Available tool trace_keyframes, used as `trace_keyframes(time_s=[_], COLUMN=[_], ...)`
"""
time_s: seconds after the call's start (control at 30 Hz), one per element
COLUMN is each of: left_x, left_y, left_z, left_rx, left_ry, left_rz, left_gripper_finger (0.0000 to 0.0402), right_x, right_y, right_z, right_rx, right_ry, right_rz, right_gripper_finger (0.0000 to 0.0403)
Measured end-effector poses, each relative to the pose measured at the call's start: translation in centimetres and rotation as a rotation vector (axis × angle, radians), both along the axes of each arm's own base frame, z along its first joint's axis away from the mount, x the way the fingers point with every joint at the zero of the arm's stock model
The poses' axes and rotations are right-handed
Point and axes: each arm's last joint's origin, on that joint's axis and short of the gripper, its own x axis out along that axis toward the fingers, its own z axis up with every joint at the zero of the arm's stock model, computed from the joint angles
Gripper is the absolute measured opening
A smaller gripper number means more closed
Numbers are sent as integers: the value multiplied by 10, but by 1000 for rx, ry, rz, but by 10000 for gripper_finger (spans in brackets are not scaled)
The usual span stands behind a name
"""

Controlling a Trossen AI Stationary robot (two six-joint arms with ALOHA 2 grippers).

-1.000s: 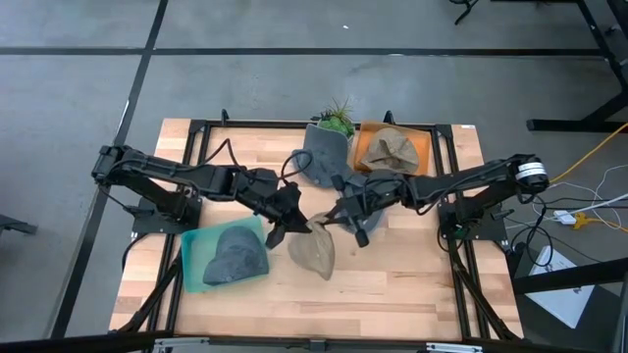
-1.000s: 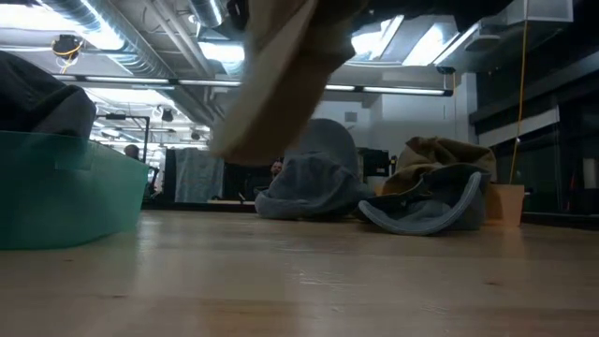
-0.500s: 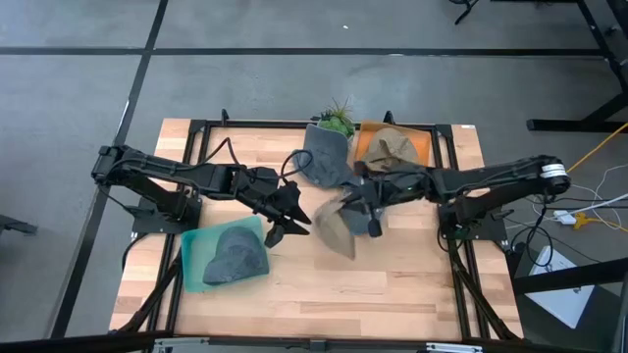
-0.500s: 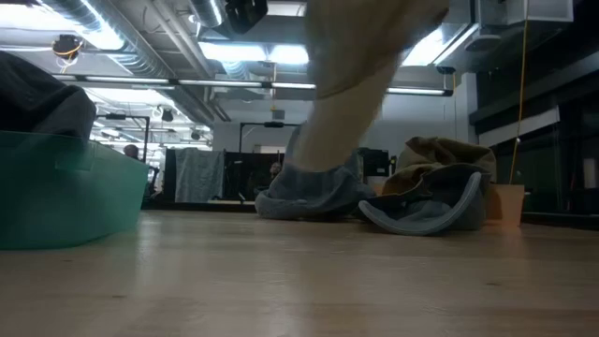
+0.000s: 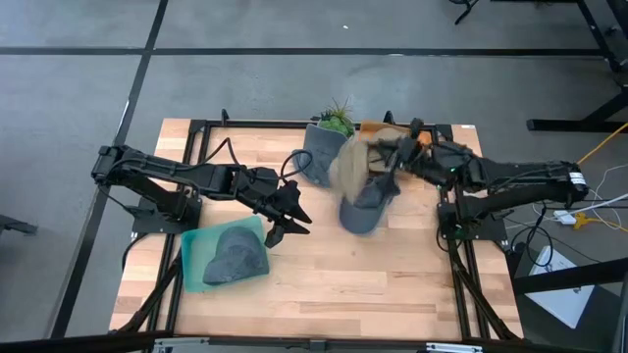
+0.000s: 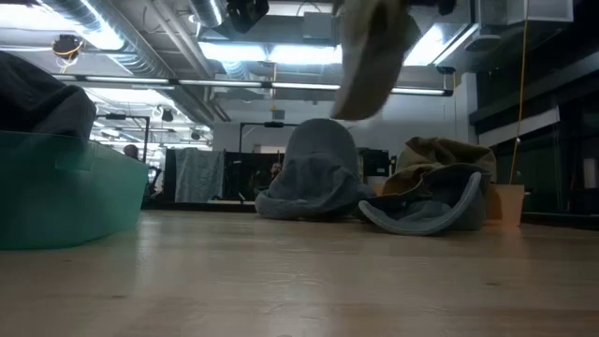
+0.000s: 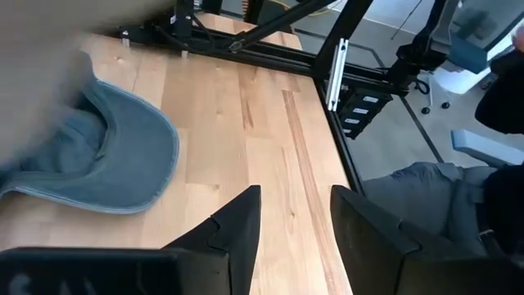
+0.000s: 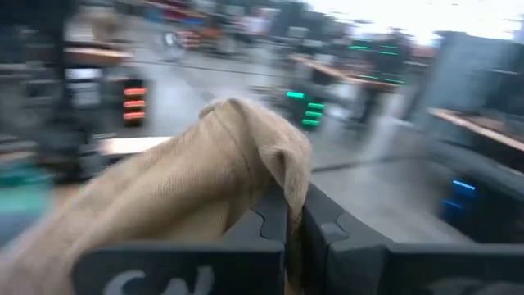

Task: Pick & Place hat
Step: Put the brown cap into the orange bin

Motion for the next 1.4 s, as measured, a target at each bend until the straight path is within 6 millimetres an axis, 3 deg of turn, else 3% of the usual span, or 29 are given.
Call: trace_keyframes(time_s=[0.33,0.77,1.23,1.4], left_x=[0,1,1,1], left_y=[1,2,2,2], left_z=[0,0,0,0], left_rx=[28,74,96,96], left_ry=[-7,-17,-24,-24], left_rz=[30,48,36,36], left_gripper_finger=[143,143,143,143], right_x=[-14,-42,-52,-52], right_y=[-48,-104,-157,-162], right_z=[7,2,-46,-67], right_rx=[-7,86,235,262], right_ry=[-77,-147,-116,-55], right_rz=[-435,-719,-920,-939], right_gripper_finger=[8,8,8,8])
